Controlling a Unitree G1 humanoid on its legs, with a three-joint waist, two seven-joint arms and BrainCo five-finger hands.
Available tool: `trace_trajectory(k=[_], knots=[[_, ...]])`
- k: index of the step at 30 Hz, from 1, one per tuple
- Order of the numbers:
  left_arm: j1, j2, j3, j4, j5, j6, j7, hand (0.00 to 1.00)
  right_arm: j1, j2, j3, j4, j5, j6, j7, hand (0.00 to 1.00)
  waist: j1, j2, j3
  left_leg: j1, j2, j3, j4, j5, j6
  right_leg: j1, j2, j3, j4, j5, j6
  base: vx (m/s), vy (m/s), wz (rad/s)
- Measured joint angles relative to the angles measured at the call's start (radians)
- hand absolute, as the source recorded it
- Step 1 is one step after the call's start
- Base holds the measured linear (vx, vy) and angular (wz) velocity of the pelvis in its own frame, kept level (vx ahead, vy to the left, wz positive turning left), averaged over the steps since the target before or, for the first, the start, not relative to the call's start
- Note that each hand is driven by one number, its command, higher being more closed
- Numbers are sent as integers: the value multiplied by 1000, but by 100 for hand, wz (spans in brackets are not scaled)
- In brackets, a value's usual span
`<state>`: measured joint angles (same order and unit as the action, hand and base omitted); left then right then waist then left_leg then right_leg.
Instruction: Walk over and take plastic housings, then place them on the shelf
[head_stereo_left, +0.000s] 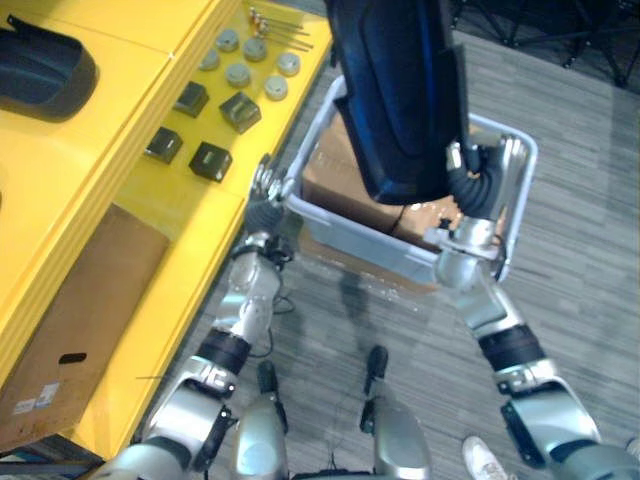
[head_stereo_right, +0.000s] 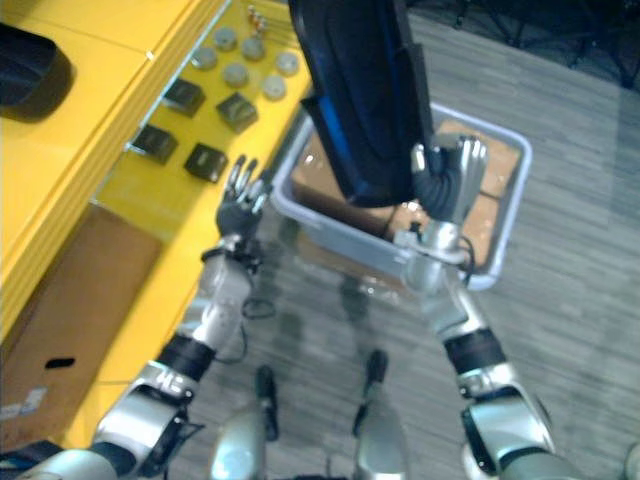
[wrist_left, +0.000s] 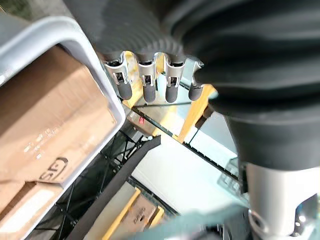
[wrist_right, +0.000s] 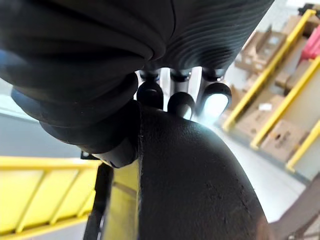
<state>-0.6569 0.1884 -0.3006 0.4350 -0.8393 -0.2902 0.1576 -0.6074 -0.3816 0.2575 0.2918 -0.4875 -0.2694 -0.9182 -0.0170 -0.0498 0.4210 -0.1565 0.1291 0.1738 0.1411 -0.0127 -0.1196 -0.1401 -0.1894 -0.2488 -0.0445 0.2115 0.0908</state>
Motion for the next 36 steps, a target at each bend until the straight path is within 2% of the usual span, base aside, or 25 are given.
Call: trace_trajectory(k=[2,6,9,12,17,24,25,27,30,36], knots=[[-13,-1,-31,-6,76,9,33,0,0,4,34,3,-2,0,0,100,1,-2,-1,-1,0,-1,-1,0,0,0,0,-1,-1,0,0,0,0,0],[-12,-5,-70,-21,141,35,67,0,0,20,78,14,-17,0,0,100,2,-11,-7,-3,0,-2,-1,0,0,0,0,-2,-3,1,1,0,0,0],[-12,-12,-108,-21,154,52,83,0,1,36,114,41,-18,0,0,100,5,-35,-22,-4,0,-3,0,0,0,0,0,-3,-3,1,1,0,0,0],[-11,-27,-120,-21,189,59,101,0,1,48,132,44,-38,-1,0,100,6,-48,-30,-6,-1,-6,2,0,0,0,0,-5,-3,1,1,0,0,0],[-6,-41,-139,-19,189,79,113,0,2,51,158,46,-38,-20,0,100,8,-45,-48,-17,-1,-22,5,4,-1,2,0,-25,-3,1,1,-14,8,9],[0,-42,-152,6,189,79,147,0,5,66,178,80,-36,-40,1,100,12,-40,-73,-16,-1,-23,6,4,-1,4,-1,-26,-5,1,2,-2,1,1],[1,-42,-153,13,184,79,148,100,8,66,186,81,-36,-50,2,100,12,-40,-74,-16,-1,-23,6,4,-1,4,0,-26,-6,1,2,0,0,0],[2,-44,-153,16,163,79,151,100,19,67,193,81,-36,-72,6,100,13,-40,-74,-16,-1,-23,6,5,-1,5,0,-26,-8,3,2,0,0,0],[12,-48,-153,18,49,68,149,100,41,73,207,81,-36,-86,24,100,13,-40,-74,-8,-2,-23,5,4,-2,24,1,-27,-32,12,2,0,0,0],[79,-83,-132,23,-101,-30,114,100,119,109,209,81,-35,-91,46,100,16,-40,-74,-1,-1,-22,2,4,-2,31,2,-29,-33,11,2,0,0,0]])
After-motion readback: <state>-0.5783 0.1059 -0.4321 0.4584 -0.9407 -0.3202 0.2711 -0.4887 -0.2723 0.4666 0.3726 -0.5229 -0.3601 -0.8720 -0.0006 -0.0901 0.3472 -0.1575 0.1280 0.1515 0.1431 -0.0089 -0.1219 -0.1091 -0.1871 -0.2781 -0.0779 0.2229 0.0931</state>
